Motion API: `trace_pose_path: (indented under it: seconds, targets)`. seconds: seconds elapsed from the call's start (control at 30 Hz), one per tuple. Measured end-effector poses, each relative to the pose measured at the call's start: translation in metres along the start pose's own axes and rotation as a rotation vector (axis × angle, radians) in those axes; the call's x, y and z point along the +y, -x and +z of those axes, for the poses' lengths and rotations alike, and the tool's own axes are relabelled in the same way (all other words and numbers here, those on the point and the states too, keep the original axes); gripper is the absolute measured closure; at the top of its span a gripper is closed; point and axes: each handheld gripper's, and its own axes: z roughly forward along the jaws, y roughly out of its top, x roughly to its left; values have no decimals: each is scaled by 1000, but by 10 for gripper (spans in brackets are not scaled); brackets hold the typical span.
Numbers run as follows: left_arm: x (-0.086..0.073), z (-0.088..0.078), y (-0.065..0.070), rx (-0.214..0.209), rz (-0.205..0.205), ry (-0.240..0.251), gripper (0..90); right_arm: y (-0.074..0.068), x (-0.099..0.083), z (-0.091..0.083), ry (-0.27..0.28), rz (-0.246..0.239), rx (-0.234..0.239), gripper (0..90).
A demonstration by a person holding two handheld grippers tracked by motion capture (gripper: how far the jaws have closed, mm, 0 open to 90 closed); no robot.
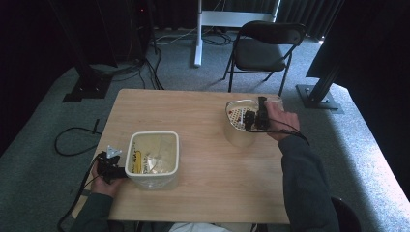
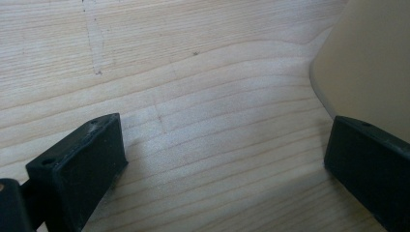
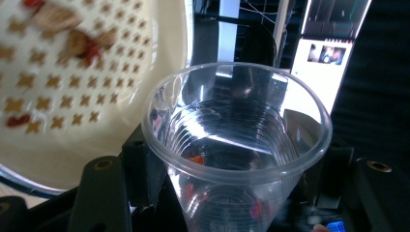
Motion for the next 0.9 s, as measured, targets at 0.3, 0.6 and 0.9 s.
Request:
trace_pose_path:
  seconds: [0.3, 0.6, 0.9]
  targets:
    - [0, 0, 0, 0, 0, 0, 13, 37, -33, -26, 188, 445, 99, 358]
    - [0, 0, 0, 0, 0, 0, 13, 53, -68, -38, 423, 899, 348, 357]
    - [0, 0, 0, 0, 0, -1, 13, 47, -64, -53, 581, 1044, 503, 355]
